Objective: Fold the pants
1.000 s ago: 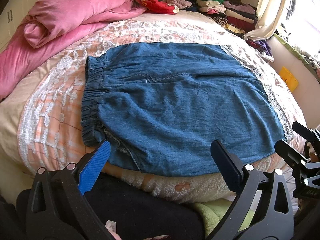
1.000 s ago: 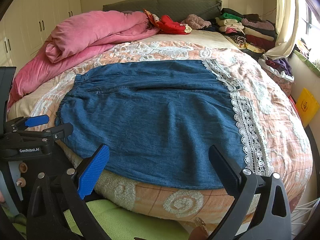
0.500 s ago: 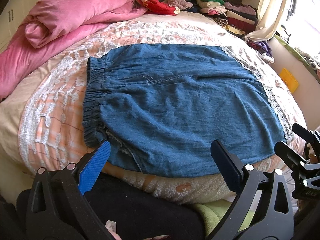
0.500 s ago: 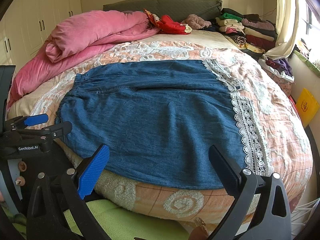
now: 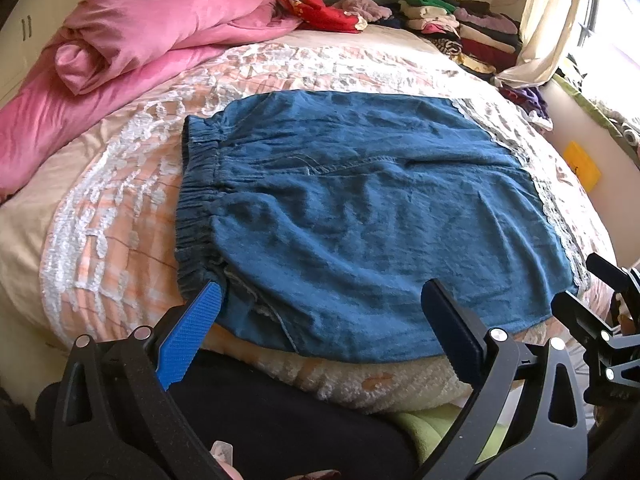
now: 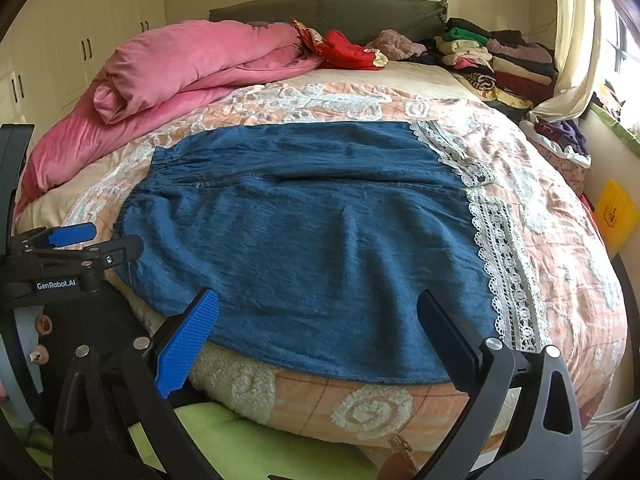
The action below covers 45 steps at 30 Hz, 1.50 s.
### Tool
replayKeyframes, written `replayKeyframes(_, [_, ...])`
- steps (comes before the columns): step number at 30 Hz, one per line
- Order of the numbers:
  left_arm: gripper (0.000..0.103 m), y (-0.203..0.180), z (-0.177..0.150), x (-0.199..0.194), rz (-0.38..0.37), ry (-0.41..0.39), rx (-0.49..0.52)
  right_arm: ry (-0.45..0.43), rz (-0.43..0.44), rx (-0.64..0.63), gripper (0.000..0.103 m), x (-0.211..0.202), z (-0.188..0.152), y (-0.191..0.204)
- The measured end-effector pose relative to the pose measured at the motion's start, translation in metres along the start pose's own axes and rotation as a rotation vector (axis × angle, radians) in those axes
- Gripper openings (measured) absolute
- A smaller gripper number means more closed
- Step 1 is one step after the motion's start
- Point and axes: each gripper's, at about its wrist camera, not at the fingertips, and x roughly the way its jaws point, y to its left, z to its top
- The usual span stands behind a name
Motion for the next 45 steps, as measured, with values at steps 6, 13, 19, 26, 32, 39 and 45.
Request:
replayKeyframes(6, [0.094,0.009,0.008,0.005,0.022,-0.005,-0.013,-0.007,0.014,-0.009,0.099,0.009,0.012,0.005])
replayKeyframes(13, [0.094,0.019,0.015,0.013,0.047,0.002,-0.025,-0.019,0.033,-0.045,0.099,0.023,0.032,0.012])
replayKeyframes(19, [0.094,0.030,0.024,0.020,0.061,0.007,-0.039,-0.016,0.065,-0.064,0.099,0.044,0.053,0.018])
replayKeyframes(26, [0.094,0.051,0.037,0.030,0.085,0.008,-0.082,-0.013,0.085,-0.089,0.099,0.066,0.076,0.021])
replayKeyframes(32, [0.094,0.073,0.052,0.041,0.117,0.011,-0.117,0.005,0.083,-0.124,0.099,0.092,0.098,0.026])
replayKeyframes(39, [0.094,0.107,0.074,0.059,0.137,0.032,-0.184,0.030,0.108,-0.165,0.099,0.124,0.126,0.037])
replayKeyframes(45, [0.094,0.133,0.093,0.075,0.138,0.030,-0.220,0.041,0.128,-0.230,0.099,0.150,0.150,0.054])
